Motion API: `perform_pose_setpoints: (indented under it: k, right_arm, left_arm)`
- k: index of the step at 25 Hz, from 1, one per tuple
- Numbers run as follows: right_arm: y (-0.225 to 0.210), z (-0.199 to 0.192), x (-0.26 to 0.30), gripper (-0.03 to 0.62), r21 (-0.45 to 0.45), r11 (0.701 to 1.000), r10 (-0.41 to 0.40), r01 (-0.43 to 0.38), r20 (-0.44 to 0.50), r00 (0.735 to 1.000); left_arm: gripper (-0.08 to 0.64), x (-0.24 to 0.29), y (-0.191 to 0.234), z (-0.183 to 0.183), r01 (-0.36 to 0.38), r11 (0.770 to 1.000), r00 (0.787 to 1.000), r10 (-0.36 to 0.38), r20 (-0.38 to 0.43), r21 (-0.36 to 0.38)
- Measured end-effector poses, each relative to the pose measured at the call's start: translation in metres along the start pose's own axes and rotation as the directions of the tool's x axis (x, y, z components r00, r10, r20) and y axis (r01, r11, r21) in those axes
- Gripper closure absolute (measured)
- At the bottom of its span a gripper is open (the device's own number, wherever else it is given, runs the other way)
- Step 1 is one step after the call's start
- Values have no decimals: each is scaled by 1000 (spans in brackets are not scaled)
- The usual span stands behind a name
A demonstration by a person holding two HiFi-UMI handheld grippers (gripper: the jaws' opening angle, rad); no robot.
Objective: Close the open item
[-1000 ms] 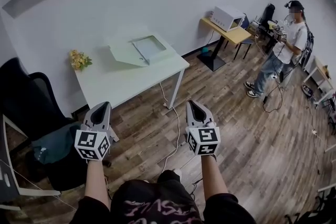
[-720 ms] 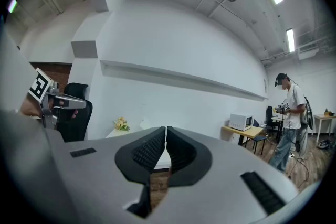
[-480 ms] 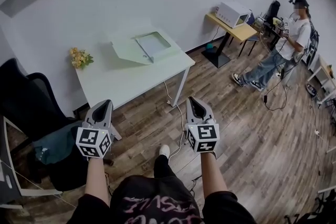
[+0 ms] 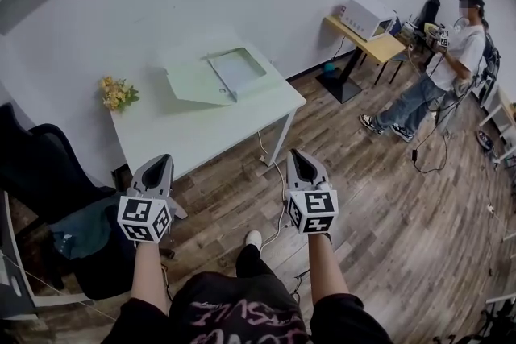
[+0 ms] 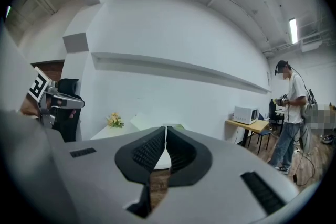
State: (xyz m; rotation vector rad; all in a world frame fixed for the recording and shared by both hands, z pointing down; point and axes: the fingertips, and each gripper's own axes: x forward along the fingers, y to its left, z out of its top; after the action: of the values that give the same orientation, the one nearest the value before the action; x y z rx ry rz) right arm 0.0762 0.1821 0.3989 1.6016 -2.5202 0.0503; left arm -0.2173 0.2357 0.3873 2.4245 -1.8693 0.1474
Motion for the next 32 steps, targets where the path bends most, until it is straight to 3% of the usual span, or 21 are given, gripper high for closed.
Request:
perform_pose_setpoints:
  k: [18, 32]
  right_arm:
    - [-95, 2, 171, 566, -1, 997, 83, -83, -22, 996]
    - [-126, 8, 234, 566, -2, 990, 140, -140, -24, 990]
  left_arm:
    - [546, 173, 36, 1, -100, 995, 993, 99, -59, -17]
    - [546, 212, 51, 8, -188, 982, 979, 187, -75, -3]
